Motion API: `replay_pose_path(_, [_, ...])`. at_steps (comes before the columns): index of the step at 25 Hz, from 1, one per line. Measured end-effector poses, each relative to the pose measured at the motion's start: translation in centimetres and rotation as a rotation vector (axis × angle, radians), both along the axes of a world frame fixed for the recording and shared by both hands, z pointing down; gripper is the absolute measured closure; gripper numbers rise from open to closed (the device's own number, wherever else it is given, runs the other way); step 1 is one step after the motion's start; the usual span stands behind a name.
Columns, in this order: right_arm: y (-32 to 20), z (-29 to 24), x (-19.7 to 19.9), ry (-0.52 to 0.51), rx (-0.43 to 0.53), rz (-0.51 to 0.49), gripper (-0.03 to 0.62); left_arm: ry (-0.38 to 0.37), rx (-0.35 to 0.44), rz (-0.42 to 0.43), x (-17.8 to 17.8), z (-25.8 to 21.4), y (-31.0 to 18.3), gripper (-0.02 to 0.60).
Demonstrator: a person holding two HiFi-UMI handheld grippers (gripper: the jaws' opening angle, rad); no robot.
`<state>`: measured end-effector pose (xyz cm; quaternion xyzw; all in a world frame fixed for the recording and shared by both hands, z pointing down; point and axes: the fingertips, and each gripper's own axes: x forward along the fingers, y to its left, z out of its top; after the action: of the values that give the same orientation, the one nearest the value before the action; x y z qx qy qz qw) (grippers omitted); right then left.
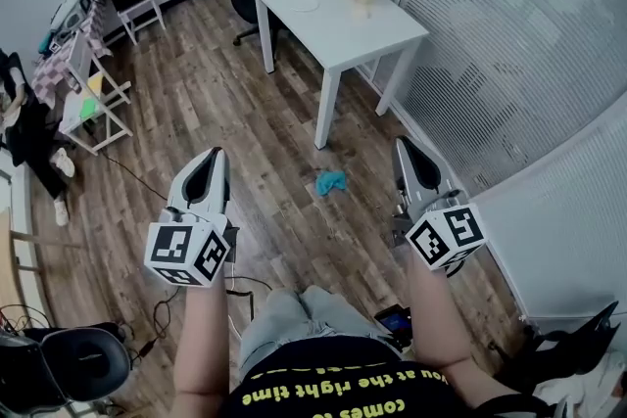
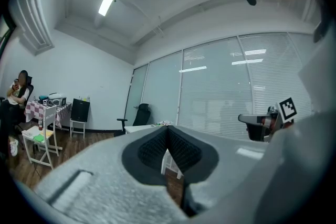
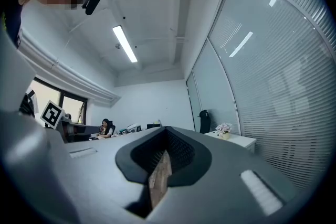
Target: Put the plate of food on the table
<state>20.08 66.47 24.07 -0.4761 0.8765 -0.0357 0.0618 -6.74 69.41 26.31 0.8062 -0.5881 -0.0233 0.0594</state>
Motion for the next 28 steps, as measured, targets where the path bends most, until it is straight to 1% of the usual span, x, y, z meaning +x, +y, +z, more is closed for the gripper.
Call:
replay_pose_path(4, [-1.3, 0.0, 0.4, -0.008, -0.004, -0.008, 0.588, -0.006, -0.013, -0.003, 0.4, 0.2, -0.8, 0.581])
replay_pose_path(9, [-2.8, 0.6, -0.1, -0.011, -0.007, -0.022, 0.588, -0.012, -0.019, 0.002, 0.8, 0.8, -2.1, 0.581])
replay_pose_path(14, [-5.0, 0.7, -0.6, -0.011, -0.009, -0.021, 0.588, -0.007, -0.022, 0.007, 0.6, 1.4, -4.6, 0.581])
replay_pose_path(20, [-8.7, 0.8, -2.1, -0.005, 0.000, -0.012, 0.588, -0.007, -0.011, 0.022, -0.7, 1.5, -9.0, 0.581])
replay_pose_path(28, [-15.7, 1.1, -5.1, -0.008, -0.004, 0.022, 0.588, -0.008, -0.017, 0.063, -3.4, 1.9, -17.1, 0.581])
